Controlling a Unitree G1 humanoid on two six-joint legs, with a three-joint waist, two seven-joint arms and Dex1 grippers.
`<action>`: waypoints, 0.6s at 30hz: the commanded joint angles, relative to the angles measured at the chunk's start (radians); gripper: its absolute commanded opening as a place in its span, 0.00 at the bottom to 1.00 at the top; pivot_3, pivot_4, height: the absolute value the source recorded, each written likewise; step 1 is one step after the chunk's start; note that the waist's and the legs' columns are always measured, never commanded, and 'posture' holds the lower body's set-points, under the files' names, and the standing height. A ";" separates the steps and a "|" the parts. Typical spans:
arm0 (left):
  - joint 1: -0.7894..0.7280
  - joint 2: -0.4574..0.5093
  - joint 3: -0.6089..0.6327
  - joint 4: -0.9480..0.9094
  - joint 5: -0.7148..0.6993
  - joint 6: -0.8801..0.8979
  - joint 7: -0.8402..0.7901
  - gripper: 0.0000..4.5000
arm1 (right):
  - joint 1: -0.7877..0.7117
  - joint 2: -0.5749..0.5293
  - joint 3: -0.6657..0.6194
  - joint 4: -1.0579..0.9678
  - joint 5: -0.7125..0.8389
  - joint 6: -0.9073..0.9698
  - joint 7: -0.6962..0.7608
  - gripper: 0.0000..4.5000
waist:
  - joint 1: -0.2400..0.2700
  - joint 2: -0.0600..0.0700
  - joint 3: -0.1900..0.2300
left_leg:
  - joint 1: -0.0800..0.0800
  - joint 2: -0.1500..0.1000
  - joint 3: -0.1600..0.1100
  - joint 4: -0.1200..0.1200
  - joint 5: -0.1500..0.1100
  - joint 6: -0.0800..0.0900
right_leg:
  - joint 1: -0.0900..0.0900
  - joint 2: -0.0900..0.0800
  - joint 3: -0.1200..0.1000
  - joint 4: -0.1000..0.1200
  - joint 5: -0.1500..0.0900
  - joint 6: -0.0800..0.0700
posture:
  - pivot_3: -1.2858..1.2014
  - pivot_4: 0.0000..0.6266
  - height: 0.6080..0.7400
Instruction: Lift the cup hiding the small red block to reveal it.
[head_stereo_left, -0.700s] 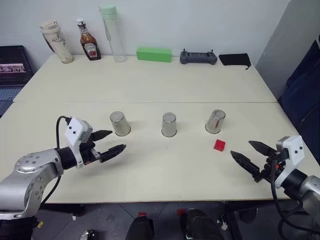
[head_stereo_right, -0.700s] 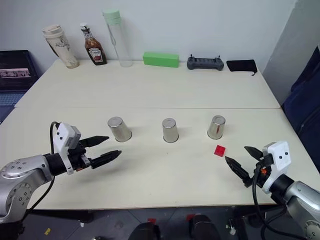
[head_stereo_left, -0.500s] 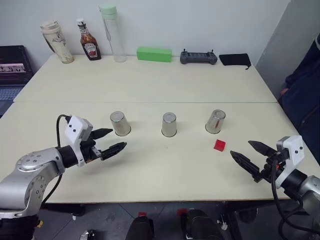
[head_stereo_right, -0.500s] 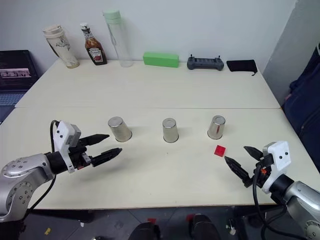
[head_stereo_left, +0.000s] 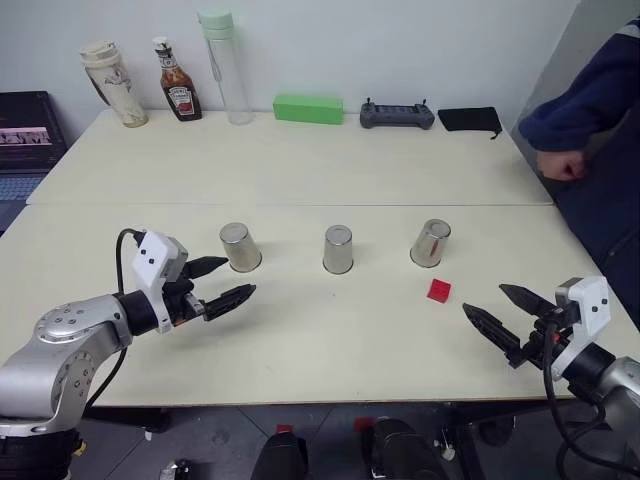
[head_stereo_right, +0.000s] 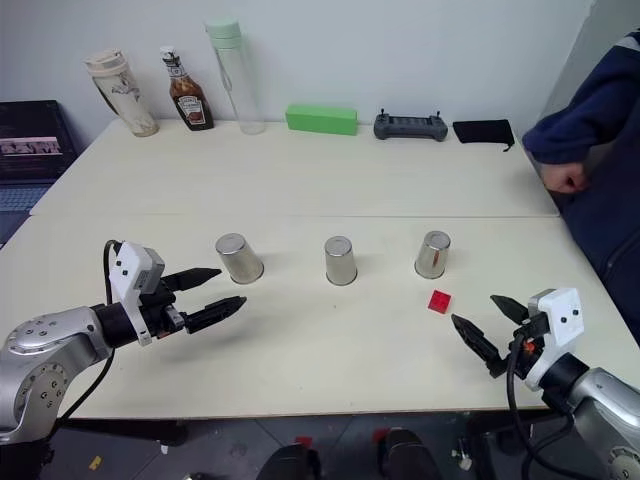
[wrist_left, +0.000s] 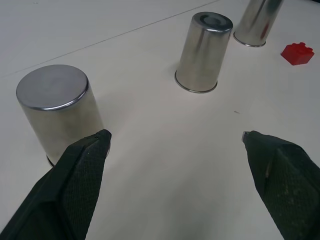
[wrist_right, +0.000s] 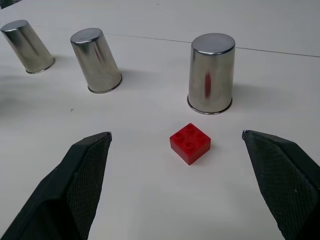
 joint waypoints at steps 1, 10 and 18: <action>-0.007 0.001 0.012 -0.031 -0.014 -0.018 -0.007 1.00 | -0.001 -0.003 -0.017 0.002 -0.006 -0.029 0.003 0.99 | 0.000 0.000 0.000 | 0.000 0.000 0.000 0.000 0.000 0.000 | 0.000 0.000 0.000 0.000 0.000 0.000 | 0.52 0.24 1.00; 0.008 -0.001 0.014 -0.037 -0.015 -0.027 -0.019 1.00 | 0.022 0.001 -0.012 0.016 -0.021 -0.057 0.027 0.99 | 0.000 0.000 0.000 | 0.000 0.000 0.000 0.000 0.000 0.000 | 0.000 0.000 0.000 0.000 0.000 0.000 | 0.52 0.24 1.00; 0.016 -0.001 0.024 -0.032 -0.015 -0.035 -0.039 1.00 | 0.043 0.001 -0.008 0.014 -0.025 -0.075 0.033 0.99 | 0.000 0.000 0.000 | 0.000 0.000 0.000 0.000 0.000 0.000 | 0.000 0.000 0.000 0.000 0.000 0.000 | 0.52 0.24 1.00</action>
